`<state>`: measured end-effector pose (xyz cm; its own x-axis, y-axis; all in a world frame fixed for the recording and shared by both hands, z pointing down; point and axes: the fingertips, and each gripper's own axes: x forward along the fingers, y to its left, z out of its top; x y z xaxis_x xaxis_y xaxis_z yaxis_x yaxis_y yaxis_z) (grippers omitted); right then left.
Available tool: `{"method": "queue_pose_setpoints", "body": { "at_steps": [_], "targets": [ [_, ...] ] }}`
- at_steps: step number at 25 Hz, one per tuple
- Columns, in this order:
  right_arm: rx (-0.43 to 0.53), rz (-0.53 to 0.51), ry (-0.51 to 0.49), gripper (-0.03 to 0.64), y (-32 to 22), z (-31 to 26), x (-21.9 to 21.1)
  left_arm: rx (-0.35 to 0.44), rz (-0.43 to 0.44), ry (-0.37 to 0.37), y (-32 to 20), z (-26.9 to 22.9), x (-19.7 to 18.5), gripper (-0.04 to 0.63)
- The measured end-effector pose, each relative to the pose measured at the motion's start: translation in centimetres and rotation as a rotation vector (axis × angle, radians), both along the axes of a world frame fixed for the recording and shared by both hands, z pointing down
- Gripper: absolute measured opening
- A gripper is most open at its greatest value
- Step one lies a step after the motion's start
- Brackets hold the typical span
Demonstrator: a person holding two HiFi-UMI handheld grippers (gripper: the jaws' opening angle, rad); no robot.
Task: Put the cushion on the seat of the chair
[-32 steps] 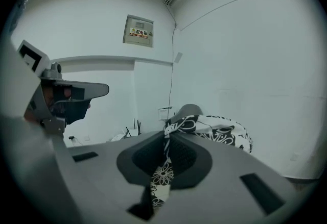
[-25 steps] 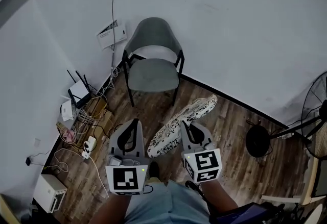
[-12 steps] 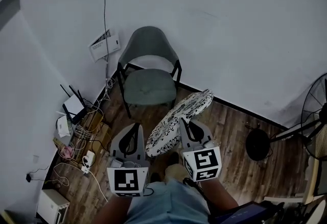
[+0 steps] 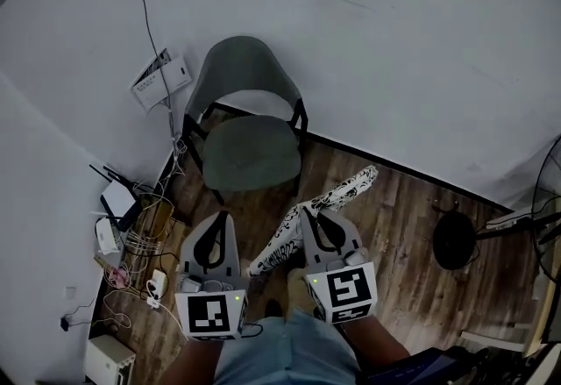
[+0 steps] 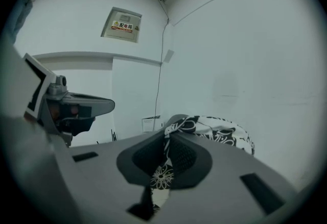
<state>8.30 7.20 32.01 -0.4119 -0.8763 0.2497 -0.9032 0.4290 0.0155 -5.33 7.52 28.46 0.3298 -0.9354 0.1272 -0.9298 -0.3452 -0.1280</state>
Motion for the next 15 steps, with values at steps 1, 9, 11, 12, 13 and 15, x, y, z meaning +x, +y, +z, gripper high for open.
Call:
{"method": "queue_pose_setpoints", "body": {
  "at_steps": [1, 9, 11, 12, 13, 15],
  "targets": [
    [-0.002, -0.006, -0.009, 0.015, -1.4, 0.1, 0.3, -0.002, -0.004, -0.003, -1.6, 0.2, 0.6, 0.009],
    [0.021, -0.098, -0.061, 0.015, -12.1, -1.2, 2.3, -0.008, -0.059, -0.05, -12.0, -0.8, 3.7, 0.009],
    [0.045, -0.122, -0.062, 0.015, -14.4, -2.4, 2.5, 0.007, -0.076, -0.054, -13.7, -1.8, 4.1, 0.009],
    [0.058, -0.13, -0.063, 0.015, -15.3, -3.0, 2.6, 0.014, -0.082, -0.054, -14.3, -2.3, 4.1, 0.009],
    [0.07, -0.136, -0.065, 0.015, -16.2, -3.6, 2.5, 0.02, -0.09, -0.054, -14.8, -2.7, 4.1, 0.009],
    [0.09, -0.15, -0.069, 0.015, -17.8, -4.5, 2.2, 0.028, -0.113, -0.056, -15.7, -3.3, 3.4, 0.009]
  ]
}}
